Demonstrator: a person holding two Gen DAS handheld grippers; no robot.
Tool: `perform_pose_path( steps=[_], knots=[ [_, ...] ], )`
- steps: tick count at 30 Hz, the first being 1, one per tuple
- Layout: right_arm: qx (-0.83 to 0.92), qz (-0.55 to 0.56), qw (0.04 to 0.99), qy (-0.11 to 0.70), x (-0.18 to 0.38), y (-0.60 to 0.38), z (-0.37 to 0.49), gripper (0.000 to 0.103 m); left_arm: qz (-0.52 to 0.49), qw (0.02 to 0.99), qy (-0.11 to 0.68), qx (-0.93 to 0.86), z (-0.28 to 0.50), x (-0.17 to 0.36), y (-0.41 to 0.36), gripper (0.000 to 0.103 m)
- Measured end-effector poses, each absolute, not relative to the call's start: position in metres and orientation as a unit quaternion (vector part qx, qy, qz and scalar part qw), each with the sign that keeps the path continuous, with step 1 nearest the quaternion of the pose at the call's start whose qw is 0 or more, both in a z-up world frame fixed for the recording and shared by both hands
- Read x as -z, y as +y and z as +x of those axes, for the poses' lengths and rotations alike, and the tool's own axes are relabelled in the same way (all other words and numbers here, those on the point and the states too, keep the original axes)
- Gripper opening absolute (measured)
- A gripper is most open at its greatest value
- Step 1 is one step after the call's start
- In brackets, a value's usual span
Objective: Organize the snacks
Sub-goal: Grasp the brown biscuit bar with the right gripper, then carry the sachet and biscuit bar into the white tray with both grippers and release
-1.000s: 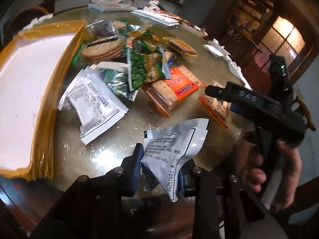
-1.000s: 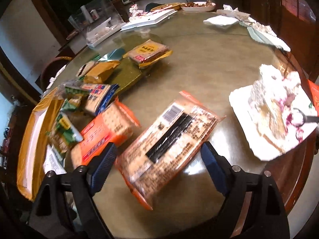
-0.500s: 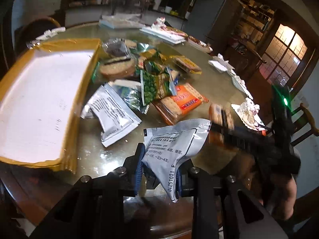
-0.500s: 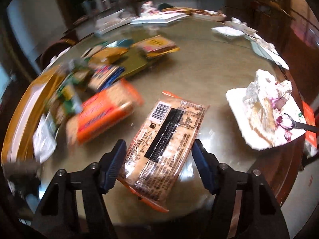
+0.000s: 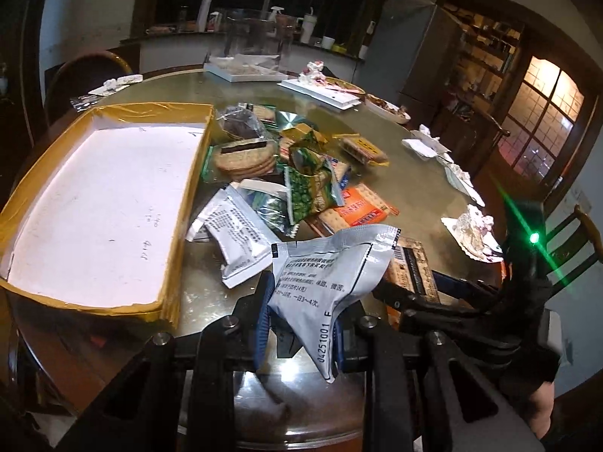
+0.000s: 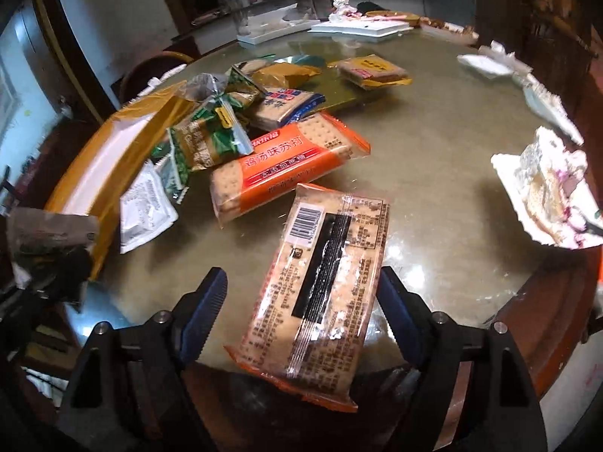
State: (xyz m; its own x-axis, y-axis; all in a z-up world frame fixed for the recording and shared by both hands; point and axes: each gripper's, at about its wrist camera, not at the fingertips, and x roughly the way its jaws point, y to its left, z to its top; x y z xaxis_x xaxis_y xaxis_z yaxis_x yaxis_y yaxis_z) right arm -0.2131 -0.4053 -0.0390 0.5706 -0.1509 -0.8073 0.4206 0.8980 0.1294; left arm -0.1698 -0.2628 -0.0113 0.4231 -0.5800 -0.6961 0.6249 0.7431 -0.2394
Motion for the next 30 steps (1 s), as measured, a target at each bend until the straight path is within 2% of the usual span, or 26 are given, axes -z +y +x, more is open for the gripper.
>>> perform_pose_path(
  steps=[2,7,12,20,30],
  knots=[
    [0.198,0.109,0.869,0.441,0.041,-0.396,-0.211,0.066,0.028,0.848,0.398,0.349,-0.170,0.010,-0.262,0.026],
    [0.191,0.119,0.871,0.437,0.038,-0.400,-0.220,0.059,0.033,0.859,0.385,0.336,-0.172,0.007,-0.258,0.026],
    [0.155,0.176,0.887,0.397,0.030,-0.406,-0.240,0.058,0.032,0.864,0.376,0.332,-0.174,0.003,-0.255,0.025],
    [0.091,0.179,0.932,0.301,-0.021,-0.379,-0.240,0.057,0.011,0.882,0.347,0.318,-0.169,-0.017,-0.237,0.025],
    [-0.033,0.155,0.936,0.315,-0.046,-0.312,-0.151,0.057,-0.054,0.906,0.348,0.235,-0.104,-0.032,-0.168,0.025]
  ],
)
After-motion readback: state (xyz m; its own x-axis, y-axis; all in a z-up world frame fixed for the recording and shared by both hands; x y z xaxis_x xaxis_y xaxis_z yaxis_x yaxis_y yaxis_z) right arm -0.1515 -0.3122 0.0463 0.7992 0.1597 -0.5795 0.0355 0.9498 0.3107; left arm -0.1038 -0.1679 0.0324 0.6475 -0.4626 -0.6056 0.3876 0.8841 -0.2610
